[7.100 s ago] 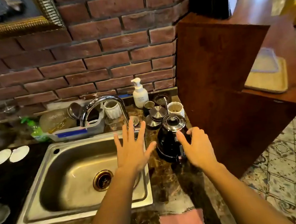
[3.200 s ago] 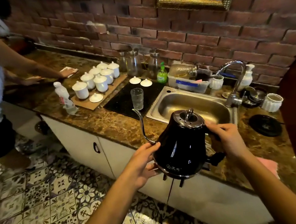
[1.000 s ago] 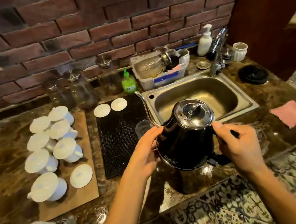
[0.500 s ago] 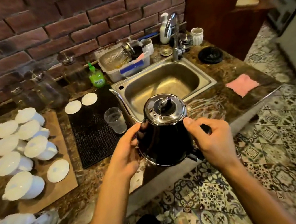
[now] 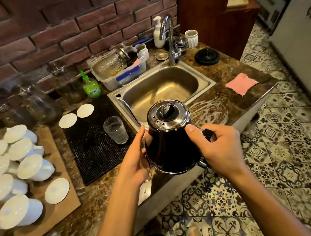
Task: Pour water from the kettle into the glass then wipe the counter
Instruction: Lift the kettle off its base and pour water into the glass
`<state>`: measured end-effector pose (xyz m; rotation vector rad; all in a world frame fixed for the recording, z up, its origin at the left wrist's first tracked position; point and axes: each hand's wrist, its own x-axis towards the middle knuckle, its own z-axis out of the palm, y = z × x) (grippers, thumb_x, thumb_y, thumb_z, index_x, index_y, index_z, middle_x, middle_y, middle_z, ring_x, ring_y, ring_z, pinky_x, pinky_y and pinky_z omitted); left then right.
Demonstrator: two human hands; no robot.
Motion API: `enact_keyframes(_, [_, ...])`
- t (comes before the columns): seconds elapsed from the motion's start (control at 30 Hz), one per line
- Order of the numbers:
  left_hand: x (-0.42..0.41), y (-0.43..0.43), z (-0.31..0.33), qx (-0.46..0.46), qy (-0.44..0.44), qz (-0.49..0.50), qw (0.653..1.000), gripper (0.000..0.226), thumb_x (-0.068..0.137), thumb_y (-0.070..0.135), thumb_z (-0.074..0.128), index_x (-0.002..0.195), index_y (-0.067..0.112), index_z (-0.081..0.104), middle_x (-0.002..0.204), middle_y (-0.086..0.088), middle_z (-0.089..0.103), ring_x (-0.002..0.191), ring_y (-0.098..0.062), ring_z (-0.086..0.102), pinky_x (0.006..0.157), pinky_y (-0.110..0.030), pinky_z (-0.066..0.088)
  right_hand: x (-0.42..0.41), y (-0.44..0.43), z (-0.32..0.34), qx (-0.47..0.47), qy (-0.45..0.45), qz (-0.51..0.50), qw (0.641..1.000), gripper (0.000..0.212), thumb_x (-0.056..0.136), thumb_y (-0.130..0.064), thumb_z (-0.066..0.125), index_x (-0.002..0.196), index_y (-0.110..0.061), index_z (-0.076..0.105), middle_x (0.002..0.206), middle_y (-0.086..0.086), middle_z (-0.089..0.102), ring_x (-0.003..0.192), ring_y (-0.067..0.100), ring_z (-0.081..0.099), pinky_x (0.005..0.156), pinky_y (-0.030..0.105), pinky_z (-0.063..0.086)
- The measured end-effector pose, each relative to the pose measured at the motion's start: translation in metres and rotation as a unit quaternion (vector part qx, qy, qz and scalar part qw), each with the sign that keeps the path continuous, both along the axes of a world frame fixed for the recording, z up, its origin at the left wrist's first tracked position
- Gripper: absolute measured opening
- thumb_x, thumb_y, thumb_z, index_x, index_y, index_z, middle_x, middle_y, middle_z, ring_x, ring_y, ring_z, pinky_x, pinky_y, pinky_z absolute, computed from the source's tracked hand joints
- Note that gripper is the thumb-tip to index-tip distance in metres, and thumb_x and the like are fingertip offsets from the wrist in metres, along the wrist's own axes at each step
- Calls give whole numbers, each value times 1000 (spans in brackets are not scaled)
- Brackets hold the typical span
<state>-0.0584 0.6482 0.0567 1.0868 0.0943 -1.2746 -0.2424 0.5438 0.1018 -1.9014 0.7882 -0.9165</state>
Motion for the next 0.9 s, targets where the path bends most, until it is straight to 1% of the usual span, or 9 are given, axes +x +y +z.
enact_keyframes(0.13, [21, 1, -7, 4, 19, -5, 1000, 52, 75, 61, 81, 111, 23, 82, 115, -4, 78, 119, -25, 70, 107, -46, 52, 25, 5, -7, -20, 19, -15, 1000, 63, 93, -54, 65, 49, -12, 49, 46, 4, 48, 41, 19, 42, 41, 25, 28])
enact_keyframes(0.23, [36, 4, -14, -7, 35, -25, 999, 48, 62, 65, 84, 90, 25, 85, 100, -3, 82, 96, -21, 78, 80, -40, 63, 42, 9, -11, -29, 36, -24, 999, 65, 92, -54, 65, 48, -10, 45, 45, 6, 46, 40, 17, 38, 42, 25, 26])
enact_keyframes(0.27, [41, 4, -17, -12, 40, -34, 999, 51, 61, 67, 83, 91, 25, 86, 102, -5, 82, 95, -22, 79, 76, -39, 63, 48, 10, -13, -32, 40, -24, 998, 64, 91, -53, 65, 48, -11, 45, 45, 6, 45, 40, 17, 38, 42, 26, 26])
enact_keyframes(0.37, [53, 0, -26, -4, 31, -45, 999, 67, 61, 73, 76, 110, 27, 82, 120, -7, 77, 109, -27, 75, 88, -43, 62, 64, 12, -16, -33, 59, -20, 997, 63, 91, -53, 64, 48, -10, 48, 44, 6, 48, 42, 24, 43, 43, 30, 30])
enact_keyframes(0.47, [62, -5, -37, 21, 29, -39, 999, 68, 62, 75, 73, 108, 27, 83, 123, -7, 77, 119, -30, 69, 107, -49, 51, 80, 13, -19, -41, 79, -26, 996, 62, 90, -54, 63, 47, -13, 45, 42, -4, 43, 41, 12, 36, 44, 23, 27])
enact_keyframes(0.57, [68, -7, -49, 20, 36, -37, 998, 63, 62, 74, 74, 102, 27, 85, 115, -7, 79, 106, -28, 75, 93, -45, 58, 91, 13, -25, -51, 105, -35, 993, 66, 88, -58, 62, 48, -10, 43, 42, -5, 37, 42, 8, 34, 45, 20, 25])
enact_keyframes(0.67, [74, -10, -60, 27, 52, -35, 998, 69, 63, 77, 71, 103, 23, 84, 115, -11, 79, 104, -31, 76, 91, -46, 58, 100, 11, -32, -59, 129, -41, 989, 68, 88, -59, 62, 50, -7, 42, 44, 4, 39, 43, 9, 34, 46, 21, 27])
enact_keyframes(0.83, [87, -19, -73, 39, 61, -31, 997, 57, 77, 77, 64, 87, 26, 87, 102, -6, 82, 91, -25, 79, 77, -38, 63, 118, 9, -40, -55, 148, -54, 986, 65, 89, -58, 63, 49, -19, 31, 44, -8, 29, 44, 11, 31, 46, 20, 27])
enact_keyframes(0.9, [89, -21, -77, 48, 69, -30, 996, 58, 77, 76, 65, 88, 23, 87, 103, -8, 82, 93, -27, 79, 79, -39, 61, 122, 7, -43, -56, 159, -49, 984, 67, 88, -60, 61, 49, -14, 31, 44, -8, 29, 44, 11, 31, 47, 21, 27])
